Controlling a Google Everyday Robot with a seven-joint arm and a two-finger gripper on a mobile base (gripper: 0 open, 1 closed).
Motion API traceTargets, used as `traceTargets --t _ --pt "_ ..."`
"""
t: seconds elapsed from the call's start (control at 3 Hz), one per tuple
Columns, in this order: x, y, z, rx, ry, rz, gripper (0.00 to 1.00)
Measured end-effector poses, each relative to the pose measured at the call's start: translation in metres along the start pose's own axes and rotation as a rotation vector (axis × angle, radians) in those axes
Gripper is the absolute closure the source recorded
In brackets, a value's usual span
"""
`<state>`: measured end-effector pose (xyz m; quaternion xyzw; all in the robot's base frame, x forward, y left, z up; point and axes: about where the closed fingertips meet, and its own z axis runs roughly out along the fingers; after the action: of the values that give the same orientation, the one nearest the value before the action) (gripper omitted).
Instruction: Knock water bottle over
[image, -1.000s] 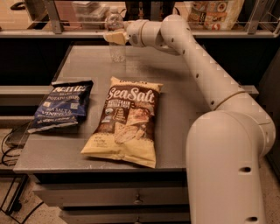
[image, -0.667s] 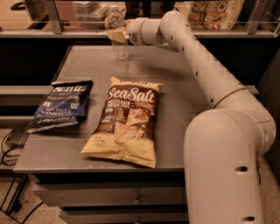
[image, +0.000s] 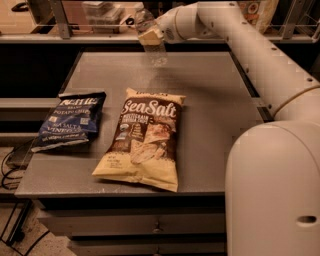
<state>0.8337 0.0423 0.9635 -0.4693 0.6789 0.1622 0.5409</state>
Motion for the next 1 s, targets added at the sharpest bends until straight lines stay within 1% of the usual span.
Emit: traceTargets --t 0.33,0.67,1.0 --pt "0.013 0.001 -0.038 -0.024 0.146 -0.062 1.0" --pt "0.029 0.011 -0.059 -0.099 0.276 -0.135 0.82" --pt "0.062 0.031 -0.073 -0.216 0.432 -0.175 0.58"
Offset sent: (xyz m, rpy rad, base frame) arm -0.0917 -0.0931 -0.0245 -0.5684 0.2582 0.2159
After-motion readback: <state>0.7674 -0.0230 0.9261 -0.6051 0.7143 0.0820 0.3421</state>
